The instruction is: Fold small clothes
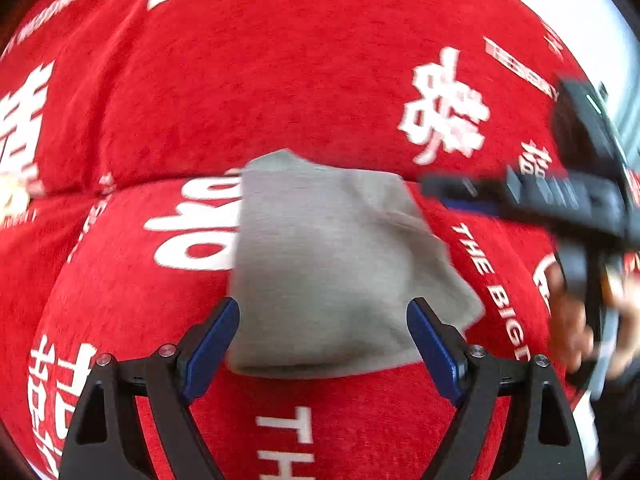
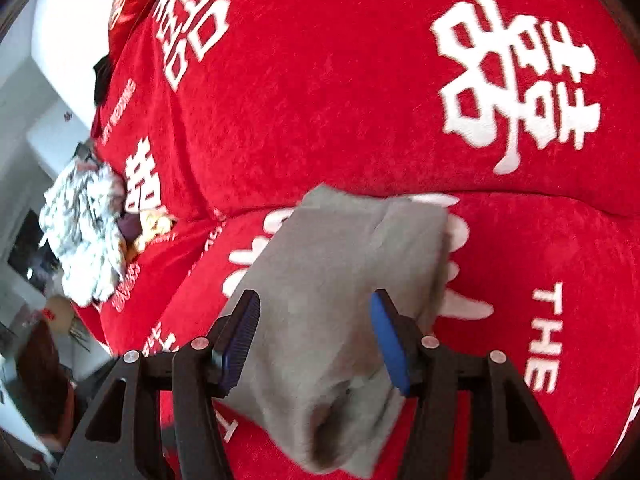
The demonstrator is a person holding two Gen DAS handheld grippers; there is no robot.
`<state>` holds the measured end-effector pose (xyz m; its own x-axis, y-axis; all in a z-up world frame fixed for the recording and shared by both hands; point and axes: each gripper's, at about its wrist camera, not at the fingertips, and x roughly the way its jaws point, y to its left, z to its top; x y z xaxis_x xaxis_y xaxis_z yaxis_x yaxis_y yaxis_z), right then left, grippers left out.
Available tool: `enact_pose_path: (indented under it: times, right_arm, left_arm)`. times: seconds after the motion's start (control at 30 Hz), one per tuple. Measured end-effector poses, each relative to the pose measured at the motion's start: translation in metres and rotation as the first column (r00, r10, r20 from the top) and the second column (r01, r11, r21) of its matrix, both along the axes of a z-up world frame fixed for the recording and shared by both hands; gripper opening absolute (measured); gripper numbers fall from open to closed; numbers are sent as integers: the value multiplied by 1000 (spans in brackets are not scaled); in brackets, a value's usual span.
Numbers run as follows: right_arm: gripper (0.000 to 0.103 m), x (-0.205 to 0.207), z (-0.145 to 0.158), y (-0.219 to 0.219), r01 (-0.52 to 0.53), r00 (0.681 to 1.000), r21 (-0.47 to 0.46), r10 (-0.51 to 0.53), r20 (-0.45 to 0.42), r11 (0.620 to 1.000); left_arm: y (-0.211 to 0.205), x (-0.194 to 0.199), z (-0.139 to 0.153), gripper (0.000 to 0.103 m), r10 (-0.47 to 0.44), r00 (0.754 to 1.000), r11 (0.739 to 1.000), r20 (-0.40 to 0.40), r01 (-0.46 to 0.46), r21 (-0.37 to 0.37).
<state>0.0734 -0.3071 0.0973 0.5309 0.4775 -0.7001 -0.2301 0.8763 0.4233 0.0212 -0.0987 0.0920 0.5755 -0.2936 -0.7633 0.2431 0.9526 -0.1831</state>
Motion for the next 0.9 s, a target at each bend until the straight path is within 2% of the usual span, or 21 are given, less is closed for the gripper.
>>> enact_pose_path:
  times: [0.13,0.2,0.23,0.27,0.3,0.37,0.43,0.53,0.6,0.67,0.73,0.8,0.87,0.9]
  right_arm:
    - [61,-20,-17,4,38,999,-51,-39,-28,998]
    - [59,-29,-28,1,55,998,-38,-57,-35,998]
    - [51,-32,-39,0,75,995,-30,-76,-61,997]
    - [19,-32,-48,0,82,992,-36,-86,-94,996]
    - [8,-33,-56,0,86,988,-32,-89,-127,996]
    - [7,-44,-63,-11,125,985,46,-118,-123,991]
    - [6,-58,-61,-19,151,985,90,-142,-102,984]
    - [6,-74,-71,-32,193,978,123,-182,-99,973]
    - [6,-75,-87,-37,211,972,143,-192,-135,967]
    - [6,-74,-88,-38,215,972,153,-196,-129,964]
    - [6,-75,-83,-42,215,972,179,-193,-137,960]
    - [12,-80,-70,-46,215,973,173,-197,-119,961]
    - [13,-87,-45,-48,215,977,147,-212,-30,966]
    - [17,-89,-30,-47,209,976,142,-215,23,967]
  left_arm:
    - [16,12,-15,87,59,997,998,-50,-59,0]
    - [23,23,-28,86,87,992,996,-89,-88,-7]
    - [26,29,-37,87,105,987,994,-120,-107,-13]
    - [28,33,-45,87,121,980,992,-156,-126,-19]
    - [33,38,-53,87,130,972,989,-195,-140,-40]
    - [40,40,-63,87,132,958,982,-255,-162,-100]
    - [47,35,-61,87,138,957,977,-254,-174,-125]
    - [48,27,-60,87,135,965,982,-226,-160,-97]
    - [45,29,-68,87,128,960,987,-250,-147,-58]
    - [43,28,-71,87,120,959,990,-258,-136,-45]
    - [42,26,-66,87,117,962,991,-248,-128,-31]
    - [45,24,-54,87,107,967,992,-232,-120,-42]
    - [47,24,-37,87,100,978,992,-183,-112,-56]
    - [47,27,-31,87,106,980,992,-168,-115,-49]
